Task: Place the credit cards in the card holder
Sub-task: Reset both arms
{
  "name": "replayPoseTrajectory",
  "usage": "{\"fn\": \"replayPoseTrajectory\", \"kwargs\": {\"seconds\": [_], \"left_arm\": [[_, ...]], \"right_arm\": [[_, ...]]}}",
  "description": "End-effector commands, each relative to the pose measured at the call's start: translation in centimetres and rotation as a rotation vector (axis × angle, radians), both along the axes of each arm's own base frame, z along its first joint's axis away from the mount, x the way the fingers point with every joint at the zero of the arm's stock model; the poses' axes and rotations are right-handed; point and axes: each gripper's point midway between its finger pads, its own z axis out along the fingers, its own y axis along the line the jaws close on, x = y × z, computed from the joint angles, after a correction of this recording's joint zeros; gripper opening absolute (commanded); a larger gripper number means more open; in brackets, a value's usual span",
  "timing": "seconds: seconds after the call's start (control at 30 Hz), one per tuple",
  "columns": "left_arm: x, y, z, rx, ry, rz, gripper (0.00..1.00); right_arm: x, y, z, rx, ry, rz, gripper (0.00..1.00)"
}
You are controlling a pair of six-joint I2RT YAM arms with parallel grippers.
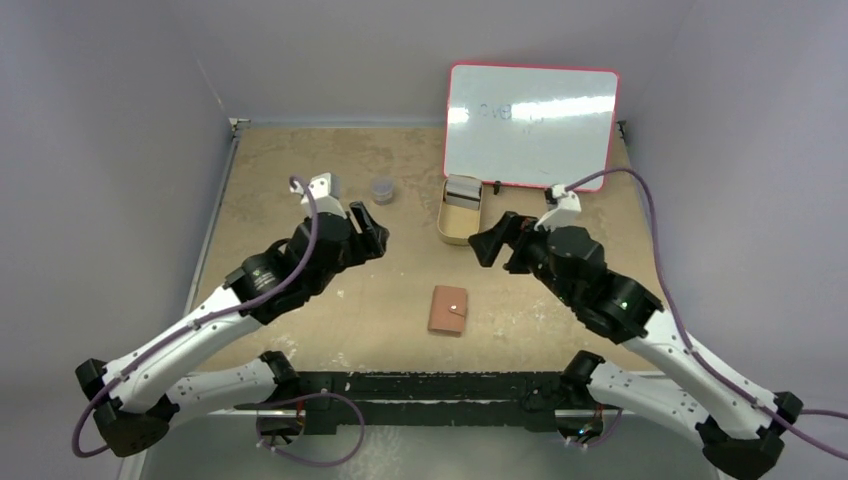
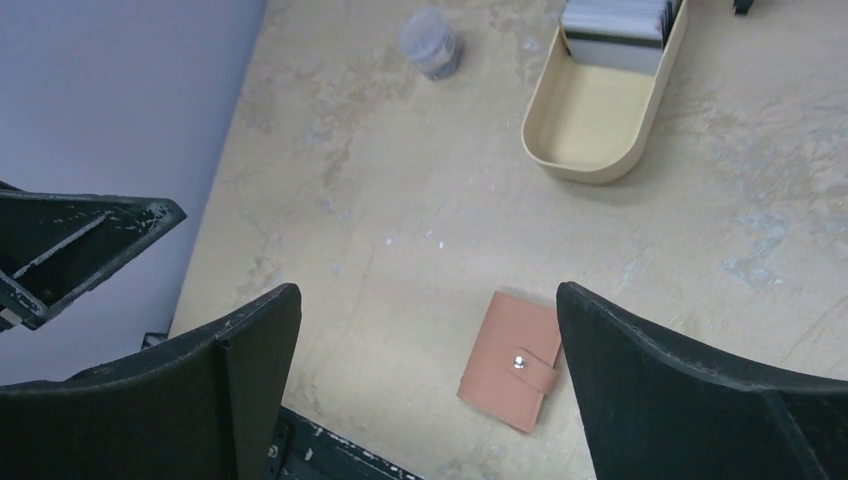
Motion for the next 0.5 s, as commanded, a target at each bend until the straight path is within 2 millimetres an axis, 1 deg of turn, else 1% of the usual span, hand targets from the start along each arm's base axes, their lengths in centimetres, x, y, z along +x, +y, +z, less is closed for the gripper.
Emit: {"fn": "replayPoseTrajectory", "kwargs": {"seconds": [0.0,0.1,0.23,0.33,0.47], "left_arm": [[-0.5,3.0,3.3,0.047,-0.08,0.046,0.62],[-1.0,4.0,5.0,0.005,-0.122,0.062,0.64],[-1.9,4.2,6.7,-0.08,-0.164,0.038,0.66],[-2.1,4.4,7.2,-0.127,-0.186,0.043,0.67],[-2.2,4.4,6.6,-0.139,-0.185,0.046,0.68]], "right_arm": [[-0.5,-2.7,2.8,-0.018,-0.105,-0.05,0.99],[-1.0,-3.4,3.6,0.03,-0.13,-0.063,0.99],[-1.5,-3.6,4.2,0.075,-0.139,-0.063,0.99],[-1.5,-3.4,4.6,0.091,-0.143,-0.056,0.99],[-1.5,-3.2,5.0,0.105,-0.155,-0.047,0.99]]}}
